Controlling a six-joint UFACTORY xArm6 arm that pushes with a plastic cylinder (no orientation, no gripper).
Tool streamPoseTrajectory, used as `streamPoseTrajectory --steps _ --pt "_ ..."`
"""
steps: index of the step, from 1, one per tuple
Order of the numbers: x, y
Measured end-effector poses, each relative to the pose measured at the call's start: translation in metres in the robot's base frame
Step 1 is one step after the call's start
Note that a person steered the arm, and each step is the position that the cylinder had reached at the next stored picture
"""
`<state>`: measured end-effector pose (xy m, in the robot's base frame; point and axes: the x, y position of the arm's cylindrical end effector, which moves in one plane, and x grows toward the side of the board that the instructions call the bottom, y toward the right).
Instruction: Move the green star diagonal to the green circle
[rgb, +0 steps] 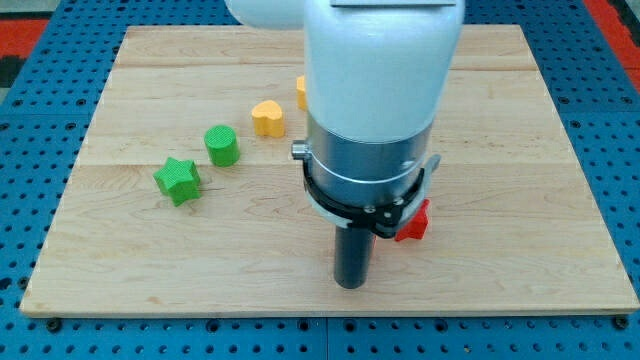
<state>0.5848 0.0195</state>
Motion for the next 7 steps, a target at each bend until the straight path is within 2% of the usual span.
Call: streamPoseTrajectory --steps 1,2,4,7 --pt "-0.028 -0.031" --pt "-0.037 -0.052" --pt "-0.028 -0.055" --pt "-0.017 -0.206"
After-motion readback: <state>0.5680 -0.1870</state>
